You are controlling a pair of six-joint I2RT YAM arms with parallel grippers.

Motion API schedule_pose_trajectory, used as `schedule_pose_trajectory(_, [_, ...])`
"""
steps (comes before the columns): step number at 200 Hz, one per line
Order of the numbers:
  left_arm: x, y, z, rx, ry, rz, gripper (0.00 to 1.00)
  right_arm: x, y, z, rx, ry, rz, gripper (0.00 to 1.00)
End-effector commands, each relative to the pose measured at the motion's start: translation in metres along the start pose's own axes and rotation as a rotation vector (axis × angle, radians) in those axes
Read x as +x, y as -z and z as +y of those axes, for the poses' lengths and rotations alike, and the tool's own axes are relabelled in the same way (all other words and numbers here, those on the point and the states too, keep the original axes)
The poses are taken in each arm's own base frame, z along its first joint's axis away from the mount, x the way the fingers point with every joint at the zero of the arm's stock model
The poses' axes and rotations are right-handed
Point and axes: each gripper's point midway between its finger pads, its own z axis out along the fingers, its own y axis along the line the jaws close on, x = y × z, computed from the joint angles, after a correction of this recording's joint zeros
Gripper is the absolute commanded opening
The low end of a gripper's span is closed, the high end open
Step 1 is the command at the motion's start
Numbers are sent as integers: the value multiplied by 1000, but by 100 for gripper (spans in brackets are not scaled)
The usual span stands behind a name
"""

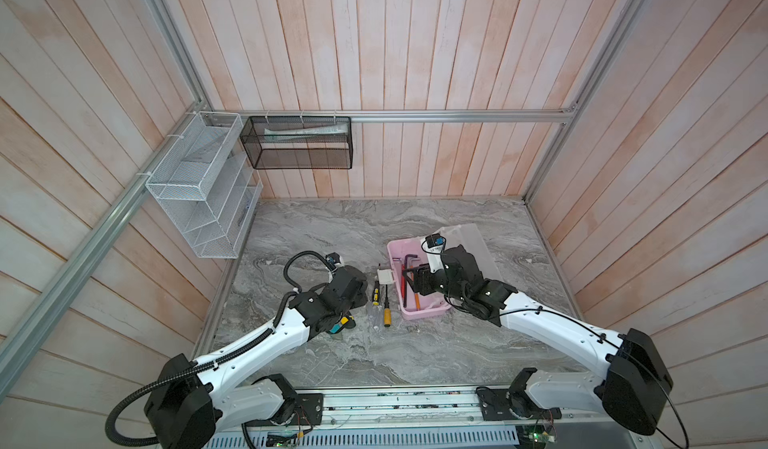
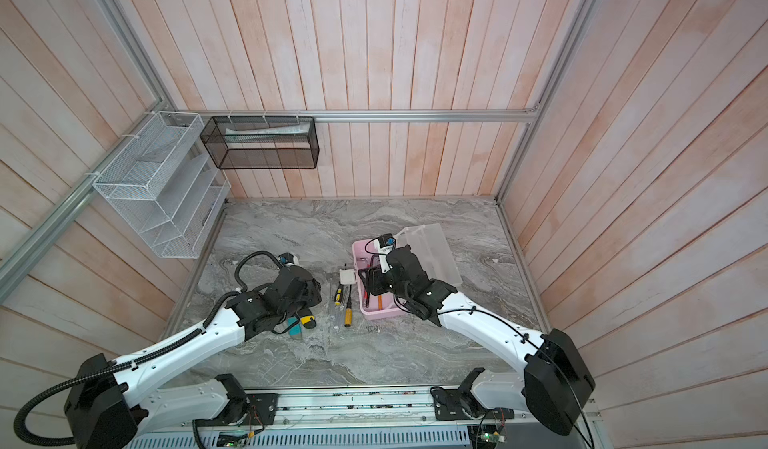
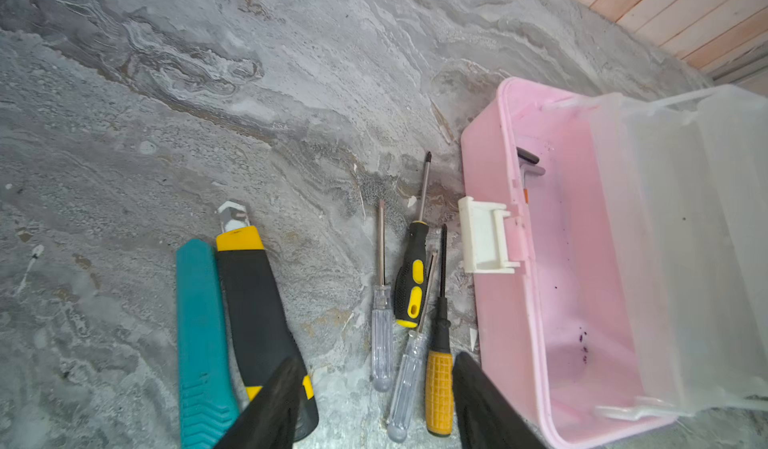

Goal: Pack the tool kit
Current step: 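Open the left gripper and move it over the yellow-black utility knife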

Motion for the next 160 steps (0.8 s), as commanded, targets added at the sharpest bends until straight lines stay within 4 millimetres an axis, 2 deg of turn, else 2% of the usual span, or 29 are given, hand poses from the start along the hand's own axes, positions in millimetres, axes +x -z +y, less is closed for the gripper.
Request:
schedule_pose_trajectory(1, [-1, -3, 20, -60, 17, -5, 61, -3, -7, 6, 10, 21, 19, 63])
schedule_pose_trajectory(70, [-7, -8, 22, -43, 32, 0, 61, -12, -11, 4, 53, 76, -5, 64])
schedule_pose_trajectory(160, [-11, -13, 19, -47, 26, 14, 61, -12, -19, 5, 51, 88, 7, 63])
